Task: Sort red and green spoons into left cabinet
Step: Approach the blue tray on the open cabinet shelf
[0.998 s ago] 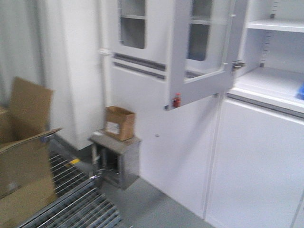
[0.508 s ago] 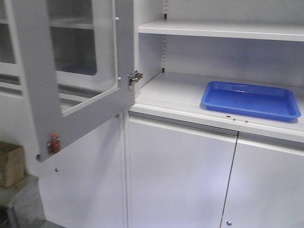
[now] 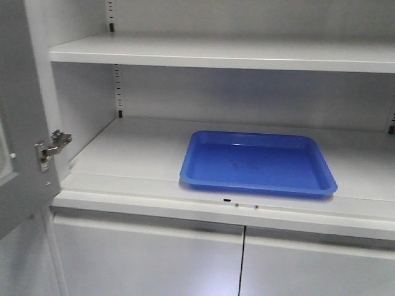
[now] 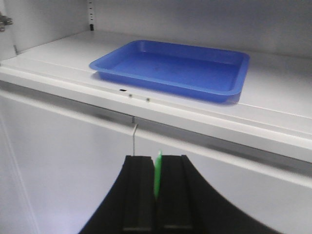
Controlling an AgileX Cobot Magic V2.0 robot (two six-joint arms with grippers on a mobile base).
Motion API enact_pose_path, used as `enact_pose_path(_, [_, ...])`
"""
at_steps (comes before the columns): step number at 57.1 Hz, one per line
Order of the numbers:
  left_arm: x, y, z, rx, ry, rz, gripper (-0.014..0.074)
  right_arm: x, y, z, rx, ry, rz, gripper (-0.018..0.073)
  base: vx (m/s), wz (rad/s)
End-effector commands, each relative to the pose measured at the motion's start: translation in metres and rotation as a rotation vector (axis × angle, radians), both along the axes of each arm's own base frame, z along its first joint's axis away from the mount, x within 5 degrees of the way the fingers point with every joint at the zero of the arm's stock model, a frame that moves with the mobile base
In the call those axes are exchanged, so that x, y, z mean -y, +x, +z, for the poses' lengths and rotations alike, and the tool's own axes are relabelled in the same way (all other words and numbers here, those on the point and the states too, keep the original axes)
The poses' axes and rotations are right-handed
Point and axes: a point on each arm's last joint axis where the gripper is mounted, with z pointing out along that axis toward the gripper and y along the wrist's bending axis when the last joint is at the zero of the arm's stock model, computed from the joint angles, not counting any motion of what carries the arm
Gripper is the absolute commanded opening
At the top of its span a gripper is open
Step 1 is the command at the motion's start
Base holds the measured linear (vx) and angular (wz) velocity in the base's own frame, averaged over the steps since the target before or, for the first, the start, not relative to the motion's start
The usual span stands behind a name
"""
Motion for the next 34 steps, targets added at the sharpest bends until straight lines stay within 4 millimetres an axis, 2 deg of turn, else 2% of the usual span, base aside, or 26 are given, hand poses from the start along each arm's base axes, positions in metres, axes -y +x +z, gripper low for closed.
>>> enact_pose_path(1, [-0.0017, 0.0008, 0.0161, 0.097, -0.021, 0.021, -0.0003, 0.0008, 0.0017, 0.0166, 0.099, 0.023, -0.013, -0.0004, 0.45, -0.32])
enact_pose_path(22, [-0.0017, 0.0008, 0.0161, 0.097, -0.021, 0.021, -0.0003, 0.0008, 0.0017, 0.0166, 0.099, 0.023, -0.013, -0.0004, 0.42, -0.33])
enact_pose_path(34, [-0.0017, 0.0008, 0.0161, 0.097, -0.021, 0.021, -0.0003, 0.0008, 0.0017, 0.0166, 0.099, 0.023, -0.013, -0.0004, 0.37, -0.15])
